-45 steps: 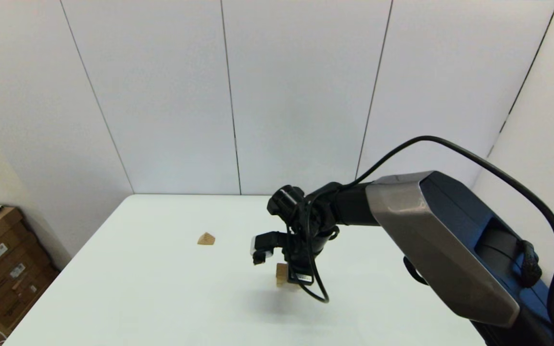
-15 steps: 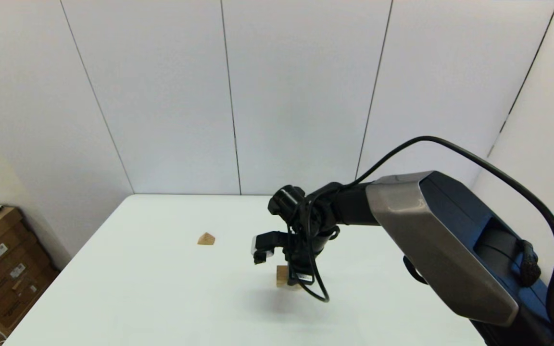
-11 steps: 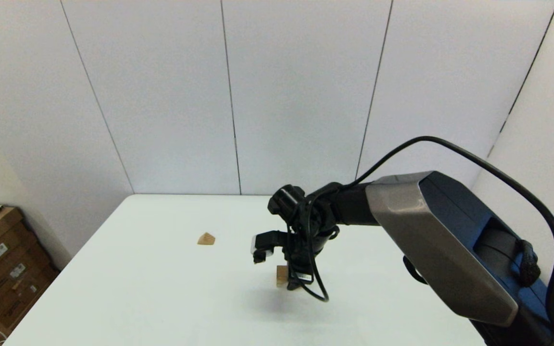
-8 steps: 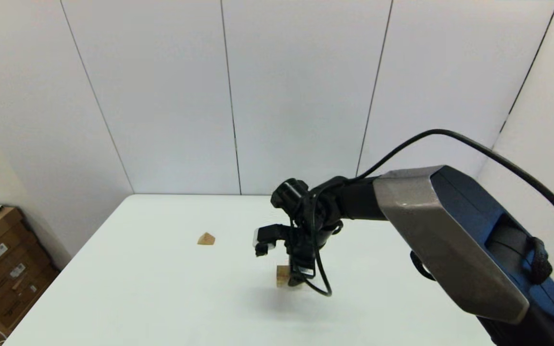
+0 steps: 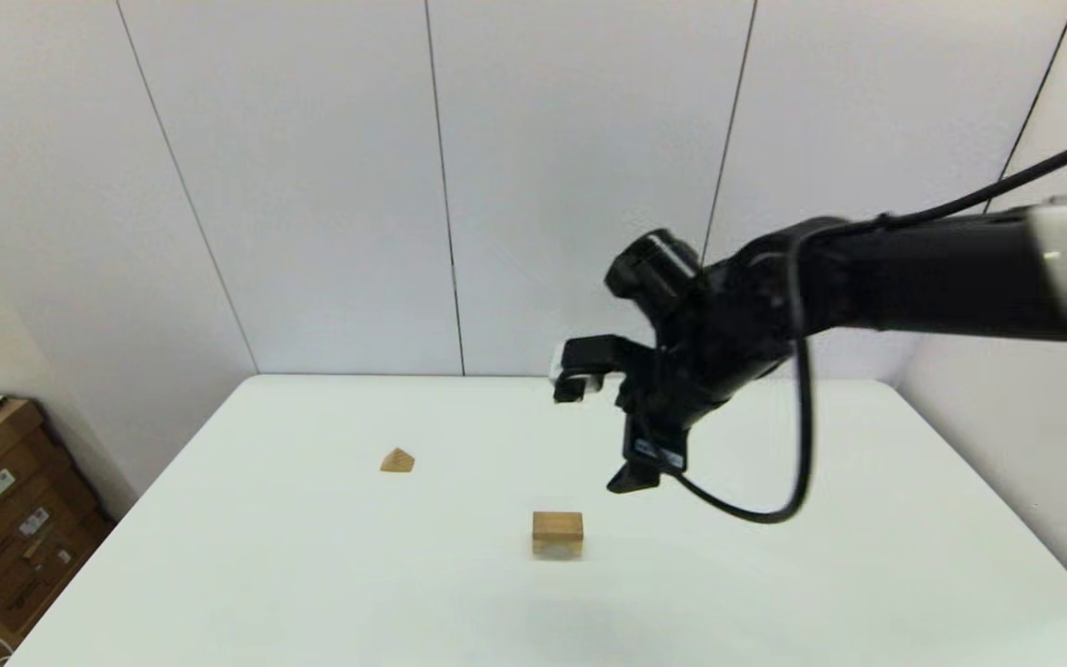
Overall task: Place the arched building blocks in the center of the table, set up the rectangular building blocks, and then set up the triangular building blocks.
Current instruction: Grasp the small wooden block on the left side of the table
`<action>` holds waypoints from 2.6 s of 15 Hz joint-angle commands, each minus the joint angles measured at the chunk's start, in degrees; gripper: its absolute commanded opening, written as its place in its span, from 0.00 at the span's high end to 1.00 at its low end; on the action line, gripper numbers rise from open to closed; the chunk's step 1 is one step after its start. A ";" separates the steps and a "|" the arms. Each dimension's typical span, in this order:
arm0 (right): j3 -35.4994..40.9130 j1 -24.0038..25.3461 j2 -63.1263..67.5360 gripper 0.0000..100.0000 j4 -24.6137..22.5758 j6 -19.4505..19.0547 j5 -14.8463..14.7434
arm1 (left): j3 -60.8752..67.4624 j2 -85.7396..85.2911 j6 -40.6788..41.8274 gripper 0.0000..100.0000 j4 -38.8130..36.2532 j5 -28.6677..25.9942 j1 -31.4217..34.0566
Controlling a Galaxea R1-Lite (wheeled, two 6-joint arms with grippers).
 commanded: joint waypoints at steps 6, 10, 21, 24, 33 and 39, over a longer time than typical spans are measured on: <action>54.70 -23.34 -73.18 0.00 1.05 4.74 0.12 | 0.00 0.07 0.01 0.00 0.00 0.02 0.05; 62.08 -29.67 -87.42 0.00 2.28 5.09 0.30 | 0.00 0.07 0.01 0.00 0.00 0.02 -0.04; 71.05 -39.43 -99.72 0.00 0.96 13.97 -0.14 | 0.00 0.07 0.01 0.00 0.00 0.02 -0.04; 80.63 -39.34 -99.72 0.00 -11.69 15.29 -0.32 | 0.00 0.07 0.01 0.00 0.00 0.02 0.05; 92.14 -39.34 -99.72 0.00 -37.53 26.19 -1.64 | 0.00 0.07 0.01 0.00 0.00 0.02 -0.04; 95.92 -39.34 -99.72 0.00 -42.89 27.50 1.61 | 0.00 0.07 0.01 0.00 0.00 0.02 -0.04</action>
